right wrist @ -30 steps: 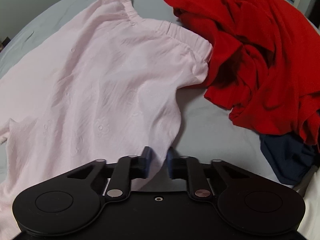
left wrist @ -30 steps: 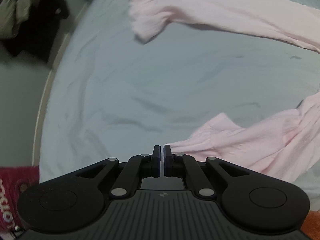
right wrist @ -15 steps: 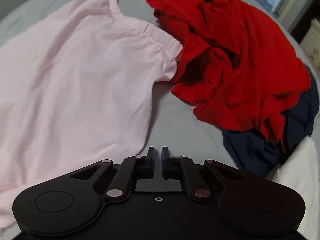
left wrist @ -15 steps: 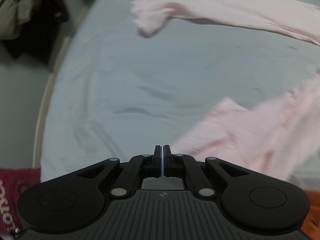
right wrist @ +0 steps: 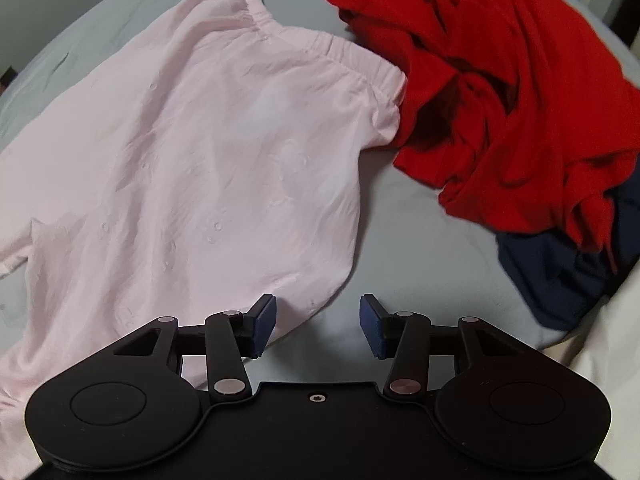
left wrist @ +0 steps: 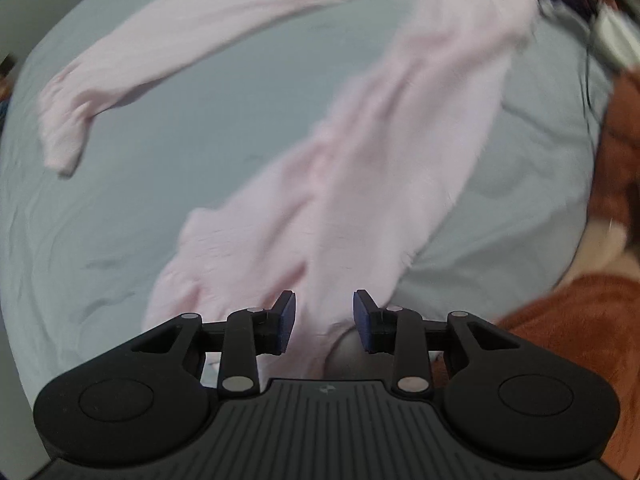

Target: Fold clothes

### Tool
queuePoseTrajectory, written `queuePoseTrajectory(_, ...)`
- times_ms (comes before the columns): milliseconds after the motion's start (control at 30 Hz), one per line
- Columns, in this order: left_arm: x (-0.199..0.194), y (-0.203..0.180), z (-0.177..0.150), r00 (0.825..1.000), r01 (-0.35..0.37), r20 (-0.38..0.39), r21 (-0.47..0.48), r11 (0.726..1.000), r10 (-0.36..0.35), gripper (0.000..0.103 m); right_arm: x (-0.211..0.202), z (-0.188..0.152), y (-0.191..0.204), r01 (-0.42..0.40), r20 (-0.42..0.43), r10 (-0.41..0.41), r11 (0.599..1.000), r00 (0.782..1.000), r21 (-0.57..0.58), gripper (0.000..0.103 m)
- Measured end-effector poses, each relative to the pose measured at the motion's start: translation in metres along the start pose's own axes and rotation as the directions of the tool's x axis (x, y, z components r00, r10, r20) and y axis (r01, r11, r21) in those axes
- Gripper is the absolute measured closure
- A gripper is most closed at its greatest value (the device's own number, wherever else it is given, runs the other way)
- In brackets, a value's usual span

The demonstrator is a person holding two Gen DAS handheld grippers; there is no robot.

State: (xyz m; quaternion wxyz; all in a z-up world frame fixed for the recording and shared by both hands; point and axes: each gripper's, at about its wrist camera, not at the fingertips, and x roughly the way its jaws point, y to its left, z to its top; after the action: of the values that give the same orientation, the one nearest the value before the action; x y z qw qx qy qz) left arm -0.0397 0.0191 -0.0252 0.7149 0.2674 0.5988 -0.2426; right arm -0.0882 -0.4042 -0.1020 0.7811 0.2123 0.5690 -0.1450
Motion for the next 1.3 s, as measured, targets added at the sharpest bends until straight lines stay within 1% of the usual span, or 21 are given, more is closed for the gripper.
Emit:
queuePoseTrajectory(67, 0.014, -0.003, 0.007, 0.999, 0.003, -0.036, 0.022, 1.000, -0.002, 0.073, 0.001, -0.002, -0.003, -0.028, -0.004, 0.028, 0.999, 1.000, 0.045, 0.059)
queuePoseTrajectory(100, 0.019, -0.003, 0.010, 0.999, 0.007, -0.051, 0.020, 1.000, -0.006, 0.073, 0.000, -0.003, -0.005, -0.032, -0.003, 0.032, 0.998, 0.999, 0.061, 0.065)
queuePoseTrajectory(133, 0.025, -0.004, 0.013, 0.998, 0.011, -0.068, 0.017, 1.000, -0.010, 0.076, 0.002, -0.003, -0.005, -0.029, -0.005, 0.030, 0.997, 1.000, 0.070, 0.081)
queuePoseTrajectory(167, 0.031, -0.005, 0.017, 0.996, 0.015, -0.084, 0.014, 1.000, -0.014, 0.082, 0.004, -0.004, -0.006, -0.033, -0.010, 0.033, 0.997, 0.999, 0.074, 0.092)
queuePoseTrajectory(200, 0.035, -0.006, 0.019, 0.995, 0.022, -0.096, 0.015, 1.000, -0.021, 0.097, 0.003, -0.004, -0.005, -0.035, -0.009, 0.036, 0.997, 0.999, 0.071, 0.100)
queuePoseTrajectory(233, 0.039, -0.007, 0.021, 0.994, 0.031, -0.106, 0.017, 0.999, -0.029, 0.101, 0.002, -0.004, -0.005, -0.038, -0.007, 0.039, 0.997, 0.999, 0.068, 0.100)
queuePoseTrajectory(300, 0.045, -0.010, 0.025, 0.991, 0.047, -0.128, 0.021, 0.999, -0.044, 0.103, -0.003, -0.005, -0.005, -0.035, 0.001, 0.035, 0.998, 0.999, 0.051, 0.101)
queuePoseTrajectory(400, 0.044, -0.018, 0.020, 0.987, 0.076, -0.144, 0.057, 0.995, -0.067, 0.103, -0.010, -0.004, -0.008, -0.031, 0.005, 0.031, 0.998, 1.000, 0.053, 0.102)
queuePoseTrajectory(533, 0.039, -0.023, 0.011, 0.988, 0.072, -0.142, 0.069, 0.995, -0.061, 0.103, -0.012, -0.001, -0.012, -0.058, -0.002, 0.059, 0.993, 0.998, 0.103, 0.090)
queuePoseTrajectory(600, 0.037, -0.024, 0.006, 0.989, 0.080, -0.131, 0.057, 0.995, -0.072, 0.103, -0.012, -0.002, -0.009, -0.070, 0.003, 0.070, 0.989, 0.998, 0.133, 0.064)
queuePoseTrajectory(633, 0.035, -0.026, 0.003, 0.989, 0.086, -0.128, 0.060, 0.995, -0.077, 0.103, -0.011, -0.002, -0.008, -0.070, 0.007, 0.070, 0.987, 0.998, 0.144, 0.062)
queuePoseTrajectory(767, 0.029, -0.035, -0.004, 0.988, 0.106, -0.120, 0.080, 0.991, -0.096, 0.103, -0.002, -0.005, 0.002, -0.060, -0.005, 0.062, 0.985, 0.998, 0.163, 0.062)
queuePoseTrajectory(800, 0.027, -0.036, -0.007, 0.988, 0.113, -0.115, 0.077, 0.991, -0.104, 0.103, 0.002, -0.005, 0.005, -0.053, -0.010, 0.055, 0.985, 0.998, 0.164, 0.065)
queuePoseTrajectory(900, 0.022, -0.035, -0.012, 0.990, 0.103, -0.102, 0.049, 0.993, -0.097, 0.103, 0.008, -0.009, 0.011, -0.031, -0.025, 0.035, 0.990, 0.999, 0.138, 0.101)
queuePoseTrajectory(1067, 0.021, -0.039, -0.019, 0.992, 0.097, -0.082, 0.011, 0.995, -0.096, 0.103, 0.002, -0.016, 0.016, 0.004, -0.033, -0.002, 0.999, 0.999, 0.046, 0.103)
queuePoseTrajectory(1167, 0.018, -0.032, -0.007, 0.993, 0.088, -0.076, 0.007, 0.996, -0.087, 0.103, -0.004, -0.022, 0.009, 0.028, -0.045, -0.027, 1.000, 0.999, 0.012, 0.103)
queuePoseTrajectory(1300, 0.016, -0.030, -0.007, 0.993, 0.086, -0.076, 0.003, 0.996, -0.086, 0.103, -0.008, -0.031, -0.004, 0.057, -0.060, -0.057, 0.998, 0.997, -0.013, 0.103)
